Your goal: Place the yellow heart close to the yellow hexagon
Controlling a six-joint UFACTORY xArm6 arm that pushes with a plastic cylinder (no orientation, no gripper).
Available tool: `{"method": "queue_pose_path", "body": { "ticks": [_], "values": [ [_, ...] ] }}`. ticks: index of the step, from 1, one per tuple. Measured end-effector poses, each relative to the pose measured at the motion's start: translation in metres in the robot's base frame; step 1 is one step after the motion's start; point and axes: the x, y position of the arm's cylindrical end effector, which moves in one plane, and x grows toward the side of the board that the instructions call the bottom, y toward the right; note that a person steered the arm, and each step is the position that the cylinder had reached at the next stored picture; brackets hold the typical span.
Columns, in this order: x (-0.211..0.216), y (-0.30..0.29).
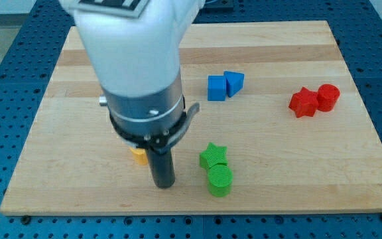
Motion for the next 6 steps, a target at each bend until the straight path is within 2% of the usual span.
{"method": "queue_pose_path", "body": {
  "ticks": [2, 3, 5, 6],
  "values": [
    [-0.021, -0.048],
    [-0.010, -0.050],
    [-0.040, -0.068],
    [-0.037, -0.068]
  ]
}}
